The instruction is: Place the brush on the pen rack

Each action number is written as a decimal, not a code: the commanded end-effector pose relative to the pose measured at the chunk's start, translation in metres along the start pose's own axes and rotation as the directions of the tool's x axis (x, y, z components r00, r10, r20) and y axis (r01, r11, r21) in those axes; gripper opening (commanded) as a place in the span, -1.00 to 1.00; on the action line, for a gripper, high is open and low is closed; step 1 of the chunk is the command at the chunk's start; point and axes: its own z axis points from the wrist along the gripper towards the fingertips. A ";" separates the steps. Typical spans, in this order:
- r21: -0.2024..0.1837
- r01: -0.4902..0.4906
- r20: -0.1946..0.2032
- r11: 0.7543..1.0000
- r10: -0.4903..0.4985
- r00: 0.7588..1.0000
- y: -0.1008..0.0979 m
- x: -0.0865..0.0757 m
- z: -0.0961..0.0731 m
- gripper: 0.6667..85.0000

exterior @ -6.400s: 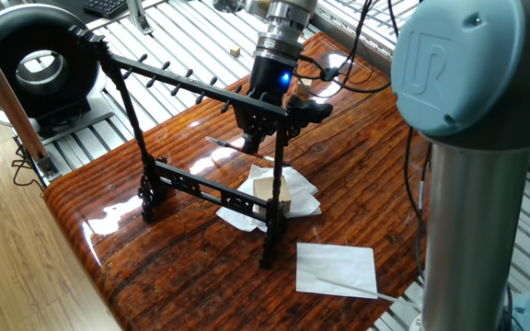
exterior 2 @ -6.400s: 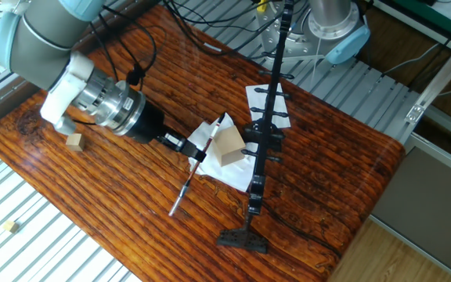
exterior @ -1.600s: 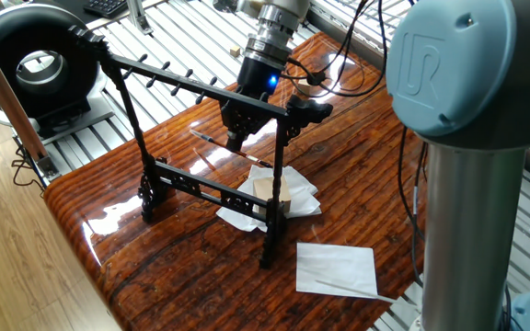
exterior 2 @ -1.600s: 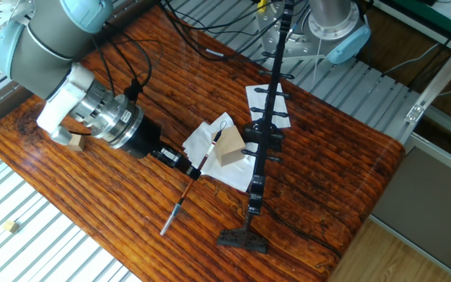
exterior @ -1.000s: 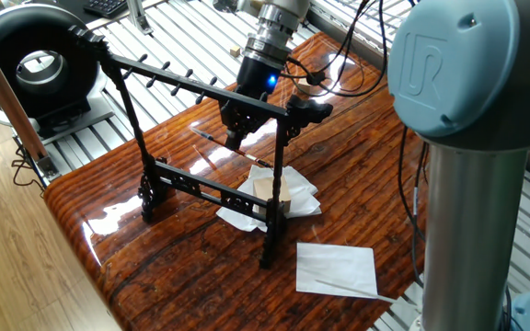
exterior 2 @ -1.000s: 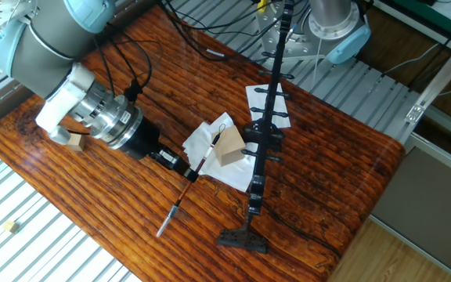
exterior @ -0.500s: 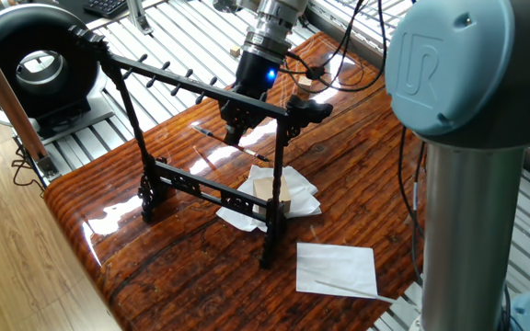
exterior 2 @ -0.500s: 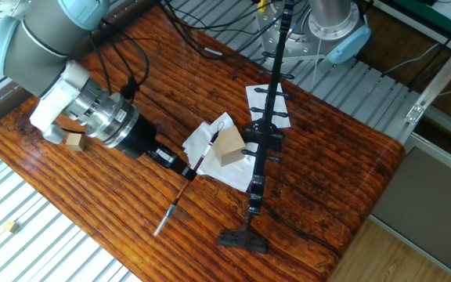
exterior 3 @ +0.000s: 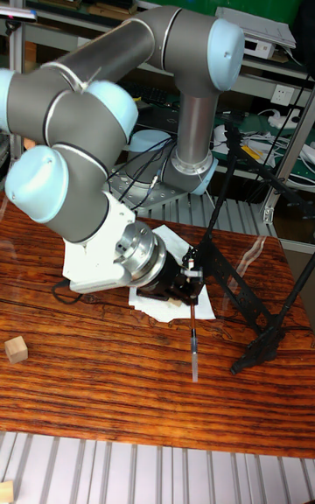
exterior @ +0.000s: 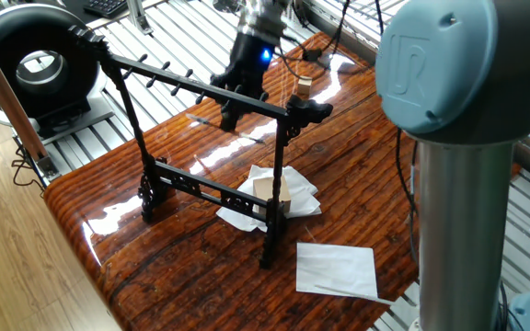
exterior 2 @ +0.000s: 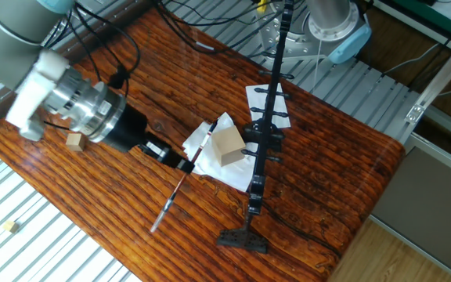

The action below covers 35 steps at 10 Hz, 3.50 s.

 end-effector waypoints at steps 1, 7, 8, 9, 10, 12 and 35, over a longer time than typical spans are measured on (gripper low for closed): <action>-0.013 -0.042 -0.024 0.999 0.042 0.999 0.031 0.006 -0.017 -0.98; 0.078 -0.151 -0.053 0.986 0.155 0.986 0.029 0.013 -0.016 -0.98; 0.090 -0.162 -0.072 0.983 0.168 0.983 0.028 0.018 -0.016 -0.98; 0.085 -0.184 -0.119 0.979 0.194 0.974 0.034 0.030 -0.016 -0.98; 0.091 -0.194 -0.131 0.977 0.205 0.970 0.035 0.033 -0.017 -0.98; 0.089 -0.202 -0.140 0.975 0.213 0.967 0.037 0.035 -0.017 -0.98; 0.033 -0.227 -0.156 0.973 0.230 0.961 0.042 0.055 -0.006 -0.98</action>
